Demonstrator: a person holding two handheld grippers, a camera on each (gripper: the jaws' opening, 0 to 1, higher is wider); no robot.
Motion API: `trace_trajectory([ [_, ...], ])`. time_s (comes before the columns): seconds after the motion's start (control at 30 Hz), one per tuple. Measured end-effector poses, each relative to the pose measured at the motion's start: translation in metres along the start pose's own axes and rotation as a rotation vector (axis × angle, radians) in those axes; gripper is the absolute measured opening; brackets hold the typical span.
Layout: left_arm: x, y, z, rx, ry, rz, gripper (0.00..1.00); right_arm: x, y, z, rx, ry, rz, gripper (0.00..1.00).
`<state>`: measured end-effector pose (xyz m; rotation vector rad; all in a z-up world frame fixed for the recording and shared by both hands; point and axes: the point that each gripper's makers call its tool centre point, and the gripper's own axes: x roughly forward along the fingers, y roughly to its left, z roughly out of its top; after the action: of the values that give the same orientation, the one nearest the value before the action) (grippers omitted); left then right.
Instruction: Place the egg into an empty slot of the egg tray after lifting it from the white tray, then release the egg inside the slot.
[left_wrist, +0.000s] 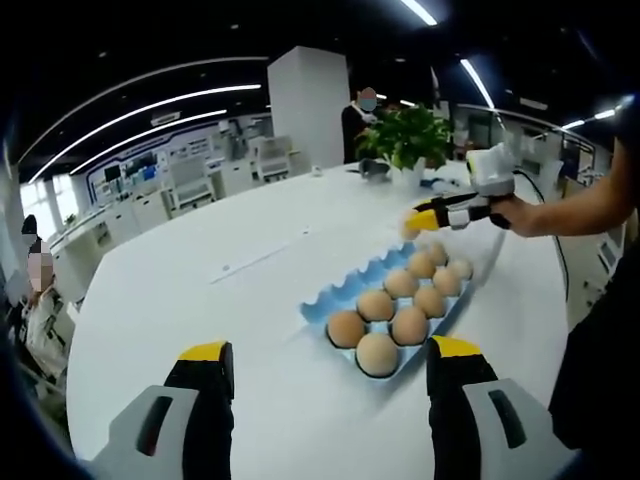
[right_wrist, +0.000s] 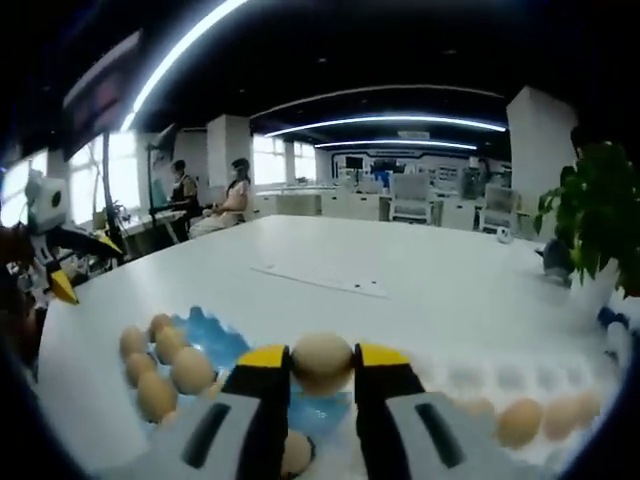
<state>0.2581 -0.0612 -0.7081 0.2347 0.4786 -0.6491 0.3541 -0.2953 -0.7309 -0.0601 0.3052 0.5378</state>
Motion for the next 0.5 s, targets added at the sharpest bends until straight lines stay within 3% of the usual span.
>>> trace_trajectory([
  [0.5,0.0,0.007,-0.003,-0.016,-0.003,0.002,0.8,0.046,0.07,0.013,-0.003,-0.002,0.178,0.24],
])
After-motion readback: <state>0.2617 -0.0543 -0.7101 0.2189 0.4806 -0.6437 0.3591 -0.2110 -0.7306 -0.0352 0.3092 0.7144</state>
